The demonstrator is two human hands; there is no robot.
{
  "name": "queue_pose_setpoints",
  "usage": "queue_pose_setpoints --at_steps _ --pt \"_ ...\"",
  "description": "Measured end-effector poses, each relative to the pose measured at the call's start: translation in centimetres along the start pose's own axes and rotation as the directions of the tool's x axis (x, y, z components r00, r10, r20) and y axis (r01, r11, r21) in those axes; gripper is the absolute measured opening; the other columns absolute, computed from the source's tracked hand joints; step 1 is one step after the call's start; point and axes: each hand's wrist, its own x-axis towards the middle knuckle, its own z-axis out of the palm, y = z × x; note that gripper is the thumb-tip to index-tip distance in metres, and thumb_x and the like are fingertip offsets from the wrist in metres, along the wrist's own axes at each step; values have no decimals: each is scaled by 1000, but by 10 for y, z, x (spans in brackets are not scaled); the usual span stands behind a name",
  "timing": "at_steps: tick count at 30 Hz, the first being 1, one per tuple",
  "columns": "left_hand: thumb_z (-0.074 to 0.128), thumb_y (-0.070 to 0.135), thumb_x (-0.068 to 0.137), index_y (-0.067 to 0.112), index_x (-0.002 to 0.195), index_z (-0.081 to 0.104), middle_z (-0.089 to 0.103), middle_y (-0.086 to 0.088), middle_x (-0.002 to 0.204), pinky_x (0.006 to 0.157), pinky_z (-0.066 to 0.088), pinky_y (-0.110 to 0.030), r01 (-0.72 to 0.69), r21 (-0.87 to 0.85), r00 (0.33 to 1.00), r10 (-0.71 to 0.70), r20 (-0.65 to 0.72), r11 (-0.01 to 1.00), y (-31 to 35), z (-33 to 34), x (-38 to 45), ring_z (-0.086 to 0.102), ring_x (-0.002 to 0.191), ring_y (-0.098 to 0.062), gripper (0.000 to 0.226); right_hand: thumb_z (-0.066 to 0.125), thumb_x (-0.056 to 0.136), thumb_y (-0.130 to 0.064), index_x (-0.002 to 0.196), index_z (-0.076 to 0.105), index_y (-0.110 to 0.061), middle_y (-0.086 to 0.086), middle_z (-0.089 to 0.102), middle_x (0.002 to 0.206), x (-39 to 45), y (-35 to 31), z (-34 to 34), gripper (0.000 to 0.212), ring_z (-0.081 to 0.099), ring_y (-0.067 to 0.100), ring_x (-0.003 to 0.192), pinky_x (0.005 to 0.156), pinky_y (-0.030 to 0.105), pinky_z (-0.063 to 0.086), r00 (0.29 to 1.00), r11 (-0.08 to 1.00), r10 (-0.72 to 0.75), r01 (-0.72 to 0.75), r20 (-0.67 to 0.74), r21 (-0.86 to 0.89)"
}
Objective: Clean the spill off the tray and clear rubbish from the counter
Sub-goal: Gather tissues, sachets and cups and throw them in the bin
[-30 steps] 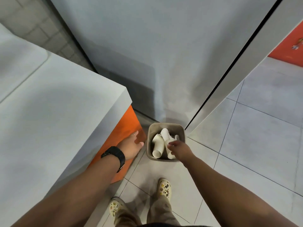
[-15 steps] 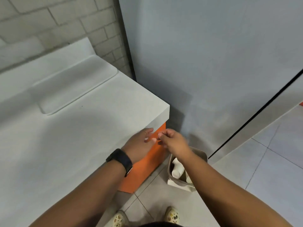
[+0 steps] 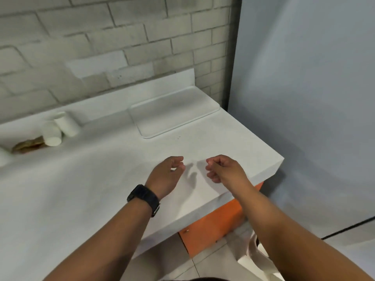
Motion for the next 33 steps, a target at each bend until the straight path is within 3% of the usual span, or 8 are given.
queue_pose_setpoints --at_steps 7,11,17,24,27,30,33 --pt "54 29 93 29 121 57 61 13 111 65 40 -8 40 -6 990 -41 -137 999 -50 -92 10 60 92 -5 28 58 92 -12 96 67 -8 8 67 90 25 -20 96 11 63 17 70 65 28 48 996 1000 4 -2 88 -23" --pt "54 30 93 29 122 56 60 13 115 63 40 -9 62 1 978 -61 -197 998 -77 -140 17 59 90 -4 29 60 90 -12 99 67 -5 8 66 90 39 -29 146 13 62 17 70 66 27 48 992 1000 16 -14 128 -21" --pt "55 32 93 27 128 53 55 11 127 86 42 -22 111 1 950 -106 -293 994 -128 -223 29 58 98 -9 35 62 89 -12 94 68 -8 5 65 85 67 -36 230 9 61 16 68 62 24 44 980 997 7 10 201 -82" --pt "55 36 92 28 135 46 46 8 140 94 41 -26 163 -31 918 -163 -361 986 -179 -301 43 56 114 -13 45 66 86 -20 84 70 -21 0 66 78 103 -49 318 5 61 15 70 67 30 45 962 974 -42 98 268 -203" --pt "54 34 93 26 140 41 37 4 146 94 39 -24 179 -50 903 -185 -387 982 -199 -330 60 53 119 -15 49 68 84 -28 83 70 -27 -8 65 79 122 -57 355 3 62 14 77 78 33 51 955 960 -67 141 289 -242" --pt "55 34 92 26 143 34 29 1 149 100 40 -29 209 -70 881 -219 -420 975 -209 -348 78 48 125 -19 56 64 88 -29 99 67 -29 -12 62 97 135 -74 379 11 61 7 88 76 18 47 940 896 -110 234 323 -377" --pt "57 35 90 23 145 30 28 -3 150 108 36 -35 233 -45 858 -227 -461 972 -218 -370 108 39 132 -23 63 64 89 -29 118 64 -25 -8 54 115 156 -94 411 29 62 15 102 85 23 47 918 808 -140 322 372 -492"
